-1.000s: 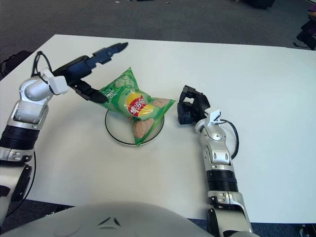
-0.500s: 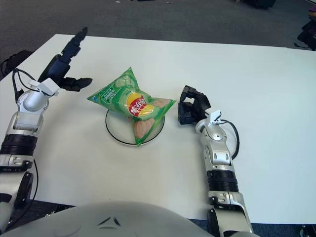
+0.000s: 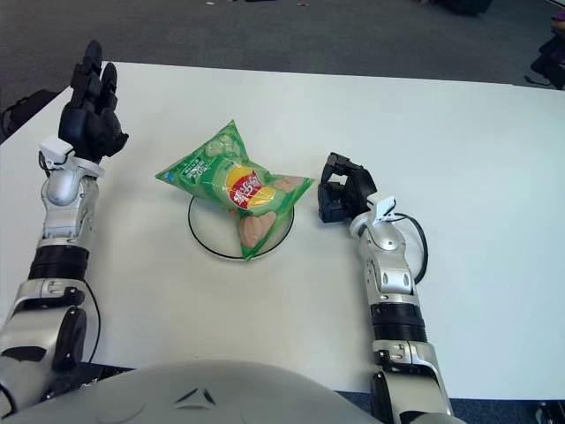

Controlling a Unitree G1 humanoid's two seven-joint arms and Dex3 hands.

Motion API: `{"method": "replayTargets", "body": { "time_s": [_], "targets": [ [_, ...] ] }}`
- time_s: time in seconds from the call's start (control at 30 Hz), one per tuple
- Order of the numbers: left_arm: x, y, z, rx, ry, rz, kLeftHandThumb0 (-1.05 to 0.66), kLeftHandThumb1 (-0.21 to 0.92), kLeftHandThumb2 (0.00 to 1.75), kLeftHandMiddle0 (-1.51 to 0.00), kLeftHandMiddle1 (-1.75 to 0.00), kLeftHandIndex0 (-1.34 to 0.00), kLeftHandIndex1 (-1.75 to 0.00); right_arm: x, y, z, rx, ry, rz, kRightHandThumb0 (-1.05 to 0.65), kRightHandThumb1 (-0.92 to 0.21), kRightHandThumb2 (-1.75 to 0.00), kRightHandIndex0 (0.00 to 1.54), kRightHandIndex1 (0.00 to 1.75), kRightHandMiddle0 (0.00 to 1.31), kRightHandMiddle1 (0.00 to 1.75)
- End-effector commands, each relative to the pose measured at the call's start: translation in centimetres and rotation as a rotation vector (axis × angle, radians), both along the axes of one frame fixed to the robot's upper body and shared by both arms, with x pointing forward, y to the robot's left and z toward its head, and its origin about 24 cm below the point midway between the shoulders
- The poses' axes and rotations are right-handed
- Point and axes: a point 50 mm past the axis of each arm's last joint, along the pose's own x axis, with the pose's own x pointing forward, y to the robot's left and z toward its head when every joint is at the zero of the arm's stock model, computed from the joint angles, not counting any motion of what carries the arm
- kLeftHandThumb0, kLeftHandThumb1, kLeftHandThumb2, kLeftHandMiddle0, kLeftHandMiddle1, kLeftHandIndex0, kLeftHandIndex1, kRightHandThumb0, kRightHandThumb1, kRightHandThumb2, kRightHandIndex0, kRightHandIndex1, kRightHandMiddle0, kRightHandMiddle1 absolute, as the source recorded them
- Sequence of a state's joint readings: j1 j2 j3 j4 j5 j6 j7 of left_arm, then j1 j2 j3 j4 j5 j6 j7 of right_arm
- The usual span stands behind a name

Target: Put the snack into the plate.

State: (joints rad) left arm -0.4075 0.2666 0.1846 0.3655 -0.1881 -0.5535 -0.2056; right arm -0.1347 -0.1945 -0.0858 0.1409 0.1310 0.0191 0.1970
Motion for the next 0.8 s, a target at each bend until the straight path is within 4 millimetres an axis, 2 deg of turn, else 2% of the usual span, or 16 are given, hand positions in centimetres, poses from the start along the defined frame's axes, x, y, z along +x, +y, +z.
{"method": "replayTargets", "body": {
  "time_s": [0.0,0.03,0.07,0.1,0.13,0.17,0.23,0.27,0.3,0.33,0.4,0.5,0.6,0.77],
  "targets": [
    [-0.3,0.6,-1.9,-0.072,0.046,0.066,-1.05,0.92,0.96,-0.32,-1.00,0.00,-0.60,-2.0,-0.6,-4.1,-0.018,0.194,-0.028,-0.56,-0.13,-1.54,1.31,1.75,0.77,1.75],
    [-0.2,0.7,-2.2,-0.091,0.053,0.080,-1.05,0.92,0.97,-0.36,-1.07,0.00,-0.72,-1.9,-0.6,-4.1,-0.018,0.194,-0.029,-0.56,-0.13,-1.54,1.32,1.75,0.77,1.75],
    [-0.2,0.7,-2.3,-0.104,0.055,0.089,-1.05,0.92,0.99,-0.44,-1.25,-0.02,-1.01,-1.9,-0.6,-4.1,-0.018,0.193,-0.030,-0.56,-0.13,-1.54,1.32,1.75,0.77,1.75],
    [-0.1,0.7,-2.3,-0.110,0.056,0.094,-1.05,0.92,1.00,-0.49,-1.37,-0.02,-1.20,-1.9,-0.5,-4.2,-0.018,0.193,-0.030,-0.57,-0.13,-1.54,1.32,1.75,0.77,1.75],
    [-0.1,0.7,-2.4,-0.122,0.059,0.103,-1.05,0.92,1.01,-0.51,-1.42,-0.03,-1.27,-1.9,-0.5,-4.2,-0.017,0.193,-0.030,-0.57,-0.13,-1.54,1.32,1.75,0.77,1.75],
    [0.0,0.7,-2.5,-0.129,0.060,0.109,-1.05,0.92,1.02,-0.55,-1.51,-0.07,-1.39,-1.9,-0.5,-4.2,-0.017,0.192,-0.030,-0.57,-0.13,-1.54,1.32,1.75,0.77,1.75],
    [0.1,0.6,-2.8,-0.193,0.078,0.143,-1.02,0.92,1.03,-0.63,-1.60,-0.15,-1.52,-2.0,-0.4,-4.2,-0.013,0.189,-0.030,-0.57,-0.13,-1.54,1.32,1.75,0.77,1.75],
    [0.2,0.4,-3.1,-0.239,0.097,0.166,-0.99,0.92,1.04,-0.70,-1.65,-0.23,-1.60,-2.0,-0.4,-4.2,-0.010,0.186,-0.030,-0.57,-0.13,-1.54,1.32,1.75,0.77,1.75],
    [0.2,0.3,-3.4,-0.279,0.120,0.190,-0.92,0.92,1.02,-0.80,-1.69,-0.37,-1.65,-2.0,-0.4,-4.2,-0.007,0.183,-0.030,-0.57,-0.13,-1.54,1.32,1.75,0.77,1.75],
    [0.2,0.2,-3.6,-0.301,0.136,0.205,-0.87,0.92,1.00,-0.85,-1.70,-0.44,-1.67,-2.0,-0.4,-4.2,-0.005,0.181,-0.031,-0.57,-0.13,-1.54,1.32,1.75,0.77,1.75],
    [0.1,-0.1,-3.9,-0.332,0.177,0.244,-0.73,0.91,0.95,-1.00,-1.73,-0.68,-1.72,-2.0,-0.4,-4.1,0.001,0.174,-0.034,-0.57,-0.13,-1.55,1.32,1.75,0.77,1.75],
    [-0.5,-0.5,-4.1,-0.325,0.210,0.294,-0.62,0.88,0.93,-1.15,-1.74,-0.87,-1.74,-2.0,-0.5,-4.1,0.011,0.166,-0.044,-0.57,-0.13,-1.55,1.32,1.75,0.77,1.75],
    [-1.7,-1.0,-4.3,-0.281,0.218,0.335,-0.56,0.83,0.96,-1.24,-1.74,-0.97,-1.74,-1.9,-0.5,-4.0,0.024,0.150,-0.061,-0.57,-0.13,-1.54,1.32,1.75,0.77,1.75],
    [-3.1,-2.0,-5.0,-0.207,0.276,0.347,-0.51,0.75,1.03,-1.33,-1.75,-1.06,-1.75,-1.9,-0.1,-3.6,0.075,0.093,-0.111,-0.56,-0.13,-1.55,1.33,1.75,0.77,1.75]
  ]
}}
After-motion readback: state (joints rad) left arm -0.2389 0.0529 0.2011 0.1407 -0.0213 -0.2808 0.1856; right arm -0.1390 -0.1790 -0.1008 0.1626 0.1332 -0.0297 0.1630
